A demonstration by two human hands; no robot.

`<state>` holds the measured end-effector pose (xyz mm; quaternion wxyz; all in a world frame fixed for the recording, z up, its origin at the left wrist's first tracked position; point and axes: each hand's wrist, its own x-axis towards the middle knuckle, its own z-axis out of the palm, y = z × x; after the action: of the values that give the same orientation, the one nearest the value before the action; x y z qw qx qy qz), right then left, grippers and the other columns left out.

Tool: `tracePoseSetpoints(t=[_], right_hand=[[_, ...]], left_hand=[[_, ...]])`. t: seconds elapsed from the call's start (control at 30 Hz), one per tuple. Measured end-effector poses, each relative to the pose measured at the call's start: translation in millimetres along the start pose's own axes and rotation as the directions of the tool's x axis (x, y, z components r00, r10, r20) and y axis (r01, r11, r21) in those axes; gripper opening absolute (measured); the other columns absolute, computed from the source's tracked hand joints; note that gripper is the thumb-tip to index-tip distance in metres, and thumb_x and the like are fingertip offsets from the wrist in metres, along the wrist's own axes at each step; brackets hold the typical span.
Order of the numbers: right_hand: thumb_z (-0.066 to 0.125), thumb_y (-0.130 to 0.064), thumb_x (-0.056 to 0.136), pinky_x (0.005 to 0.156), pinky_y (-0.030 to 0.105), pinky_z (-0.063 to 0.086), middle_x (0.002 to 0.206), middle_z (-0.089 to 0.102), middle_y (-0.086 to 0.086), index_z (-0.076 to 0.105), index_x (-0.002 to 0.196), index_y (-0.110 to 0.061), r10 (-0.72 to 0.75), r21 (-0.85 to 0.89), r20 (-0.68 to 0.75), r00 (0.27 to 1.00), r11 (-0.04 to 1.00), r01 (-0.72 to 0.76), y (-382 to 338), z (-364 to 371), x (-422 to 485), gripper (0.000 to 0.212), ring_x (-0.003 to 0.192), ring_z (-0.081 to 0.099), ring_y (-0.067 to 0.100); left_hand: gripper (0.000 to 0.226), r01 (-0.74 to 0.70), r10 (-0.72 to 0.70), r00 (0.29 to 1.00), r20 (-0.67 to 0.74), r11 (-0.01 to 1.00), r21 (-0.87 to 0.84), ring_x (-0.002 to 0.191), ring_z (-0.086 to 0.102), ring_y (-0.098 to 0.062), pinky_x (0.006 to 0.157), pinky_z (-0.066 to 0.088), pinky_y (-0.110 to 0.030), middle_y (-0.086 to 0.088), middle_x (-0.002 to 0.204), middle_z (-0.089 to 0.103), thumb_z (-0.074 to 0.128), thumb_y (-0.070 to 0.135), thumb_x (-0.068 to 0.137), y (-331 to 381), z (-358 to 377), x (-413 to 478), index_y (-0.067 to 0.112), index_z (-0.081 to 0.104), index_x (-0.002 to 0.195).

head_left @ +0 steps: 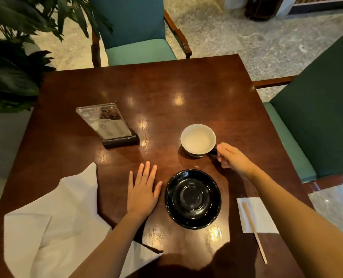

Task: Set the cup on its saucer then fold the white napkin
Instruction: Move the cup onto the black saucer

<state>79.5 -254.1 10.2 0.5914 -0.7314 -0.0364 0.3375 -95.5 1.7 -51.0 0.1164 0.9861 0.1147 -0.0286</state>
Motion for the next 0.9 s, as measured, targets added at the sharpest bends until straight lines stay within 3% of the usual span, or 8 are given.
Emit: tracePoseSetpoints(t=[0.27, 0.43, 0.6, 0.77, 0.9], right_hand=[[0.038, -0.026, 0.099, 0.048, 0.019, 0.025, 0.065, 0.043, 0.002, 0.044, 0.073, -0.012, -0.043, -0.049, 0.037, 0.998, 0.998, 0.045, -14, 1, -27, 0.03, 0.052, 0.028, 0.009], [0.038, -0.023, 0.099, 0.051, 0.022, 0.026, 0.065, 0.044, 0.002, 0.044, 0.074, -0.009, -0.075, -0.023, 0.092, 0.993, 0.997, 0.077, -15, 6, -55, 0.029, 0.055, 0.028, 0.012], [0.057, -0.06, 0.079, 0.047, 0.017, 0.025, 0.061, 0.046, -0.005, 0.045, 0.072, -0.013, -0.075, -0.002, 0.261, 0.962, 0.997, 0.079, -2, 12, -70, 0.048, 0.05, 0.028, 0.008], [0.045, -0.041, 0.09, 0.051, 0.02, 0.024, 0.062, 0.044, -0.005, 0.043, 0.071, -0.014, -0.035, -0.101, 0.35, 0.936, 0.992, 0.075, 11, 22, -82, 0.033, 0.052, 0.028, 0.008], [0.045, -0.047, 0.088, 0.051, 0.02, 0.024, 0.064, 0.044, -0.004, 0.044, 0.071, -0.016, -0.002, -0.16, 0.384, 0.923, 0.985, 0.069, 17, 27, -88, 0.035, 0.053, 0.028, 0.009]], left_hand=[[0.07, 0.0, 0.005, 0.997, 0.08, 0.998, -0.055, 0.141, -0.014, -0.01, 0.116, -0.007, -0.042, 0.003, 0.157, 0.0, 0.004, 0.06, 0.085, -1, -8, 4, 0.028, 0.007, 0.147], [0.07, 0.034, -0.032, 0.998, 0.05, 0.999, -0.039, 0.142, -0.01, -0.014, 0.115, -0.006, -0.041, 0.0, 0.157, 0.003, 0.004, 0.059, 0.086, -3, -9, -10, 0.026, 0.011, 0.148], [0.069, 0.104, -0.103, 0.994, 0.031, 0.993, -0.053, 0.142, -0.007, -0.014, 0.115, -0.003, -0.04, 0.001, 0.156, 0.006, 0.004, 0.059, 0.087, -9, -1, -48, 0.027, 0.015, 0.147], [0.068, 0.157, -0.158, 0.987, -0.006, 0.986, -0.049, 0.143, 0.001, -0.016, 0.115, 0.0, -0.042, 0.003, 0.153, 0.008, -0.002, 0.06, 0.09, -9, 8, -76, 0.025, 0.015, 0.146], [0.065, 0.165, -0.166, 0.986, -0.012, 0.985, -0.047, 0.143, 0.003, -0.017, 0.115, 0.004, -0.044, 0.0, 0.154, 0.015, 0.002, 0.058, 0.092, -8, 10, -78, 0.025, 0.017, 0.146]])
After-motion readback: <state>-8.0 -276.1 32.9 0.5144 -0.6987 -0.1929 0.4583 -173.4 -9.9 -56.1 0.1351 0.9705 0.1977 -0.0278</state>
